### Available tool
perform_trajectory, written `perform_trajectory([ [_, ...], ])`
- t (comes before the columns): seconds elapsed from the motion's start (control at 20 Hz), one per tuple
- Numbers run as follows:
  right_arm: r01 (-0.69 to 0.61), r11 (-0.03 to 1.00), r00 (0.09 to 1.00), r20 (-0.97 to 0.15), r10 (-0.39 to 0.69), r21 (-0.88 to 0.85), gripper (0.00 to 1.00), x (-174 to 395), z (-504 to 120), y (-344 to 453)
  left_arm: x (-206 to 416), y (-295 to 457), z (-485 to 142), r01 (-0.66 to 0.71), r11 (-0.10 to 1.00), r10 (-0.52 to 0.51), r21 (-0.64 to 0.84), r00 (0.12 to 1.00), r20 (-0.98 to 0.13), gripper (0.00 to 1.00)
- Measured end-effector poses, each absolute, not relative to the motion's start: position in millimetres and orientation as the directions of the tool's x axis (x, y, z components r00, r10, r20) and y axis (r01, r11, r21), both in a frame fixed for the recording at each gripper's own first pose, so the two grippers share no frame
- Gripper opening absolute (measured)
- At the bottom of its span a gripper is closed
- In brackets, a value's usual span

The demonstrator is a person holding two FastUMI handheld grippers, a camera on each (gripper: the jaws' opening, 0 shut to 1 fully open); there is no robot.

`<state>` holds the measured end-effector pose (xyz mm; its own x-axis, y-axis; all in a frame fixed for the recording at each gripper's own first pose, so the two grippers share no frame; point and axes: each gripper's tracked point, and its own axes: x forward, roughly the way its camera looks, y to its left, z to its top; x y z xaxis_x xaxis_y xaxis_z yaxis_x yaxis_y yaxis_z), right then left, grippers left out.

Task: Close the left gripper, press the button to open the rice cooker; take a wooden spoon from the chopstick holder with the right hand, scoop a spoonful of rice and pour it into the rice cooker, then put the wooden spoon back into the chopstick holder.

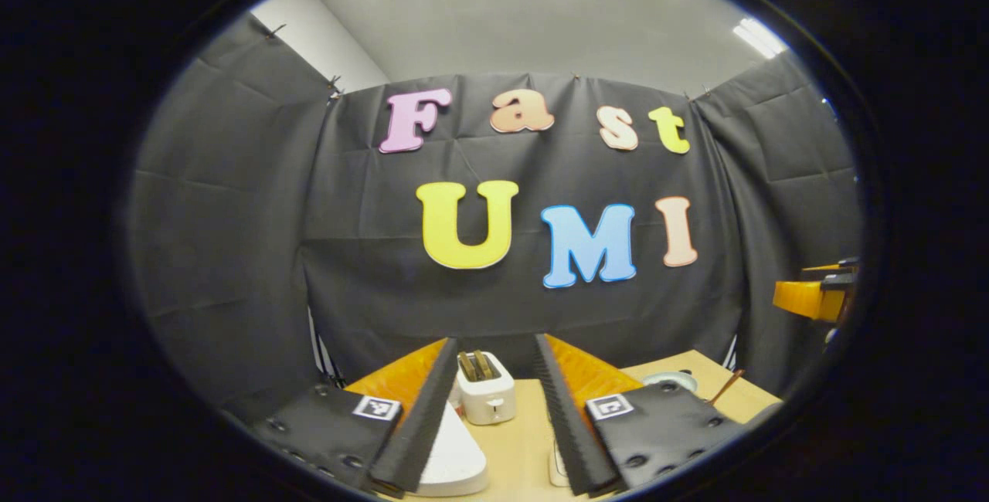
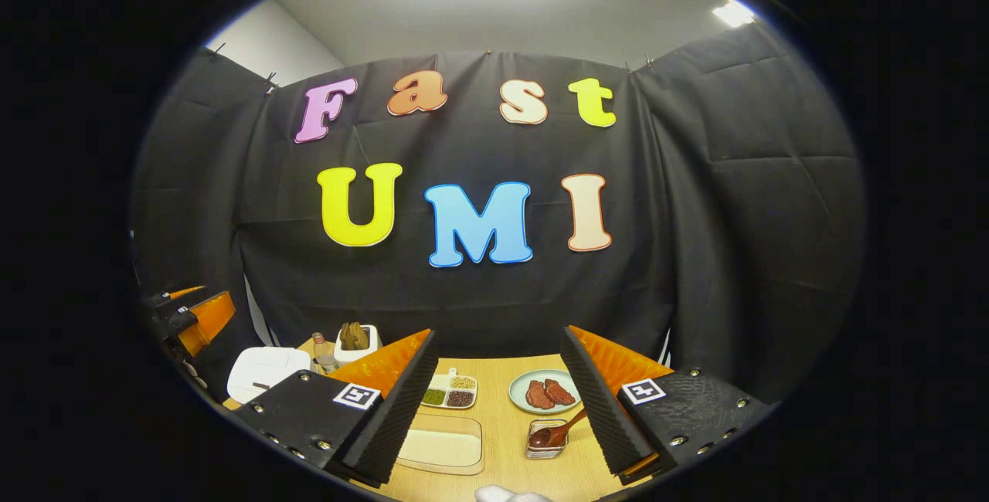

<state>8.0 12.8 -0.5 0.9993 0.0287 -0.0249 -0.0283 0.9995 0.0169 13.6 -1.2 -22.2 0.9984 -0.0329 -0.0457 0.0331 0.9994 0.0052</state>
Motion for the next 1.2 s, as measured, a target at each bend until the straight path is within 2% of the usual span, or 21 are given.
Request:
perform_trajectory([
  [0.2, -0.028, 0.999, 0.999, -0.038, 0.029, 0.027, 0.98, 8.7, -0.9, 12.4, 19.1, 5.2, -47.0, 0.037, 0.999, -0.039, -0.015, 0.993, -0.114, 0.08],
  [0.3, -0.024, 1.000, 0.999, -0.046, 0.024, 0.015, 0.98, 8.1, -3.0, 11.7, 27.3, 18.4, -61.7, -0.003, 1.000, -0.001, -0.027, 0.990, -0.143, 0.08],
  [0.45, -0.016, 1.000, 0.998, -0.067, 0.015, -0.012, 0.98, 8.2, -7.0, 9.8, 44.9, 62.9, -88.9, -0.132, 0.991, 0.130, -0.003, 0.976, -0.174, 0.05],
  [0.6, 0.009, 0.999, 0.997, -0.078, -0.012, -0.048, 0.98, 7.0, -10.6, 4.1, 55.5, 97.2, -134.4, -0.227, 0.974, 0.224, 0.015, 0.942, -0.251, 0.10],
  [0.75, 0.023, 0.997, 0.995, -0.097, -0.030, -0.074, 0.98, 8.0, -15.6, 1.5, 64.3, 129.7, -193.0, -0.307, 0.951, 0.302, 0.041, 0.890, -0.342, 0.08],
  [0.8, 0.024, 0.997, 0.994, -0.104, -0.032, -0.077, 0.98, 7.6, -17.8, 0.4, 61.6, 137.1, -212.7, -0.323, 0.945, 0.314, 0.040, 0.872, -0.374, 0.10],
  [0.95, 0.019, 0.996, 0.990, -0.135, -0.030, -0.083, 0.98, 7.1, -28.0, 2.5, 56.7, 145.3, -263.2, -0.342, 0.939, 0.316, 0.032, 0.823, -0.472, 0.08],
  [1.2, -0.011, 0.996, 0.985, -0.174, -0.005, -0.091, 0.98, 3.9, -44.5, 13.8, 52.1, 151.4, -307.9, -0.359, 0.931, 0.333, 0.065, 0.765, -0.552, 0.08],
])
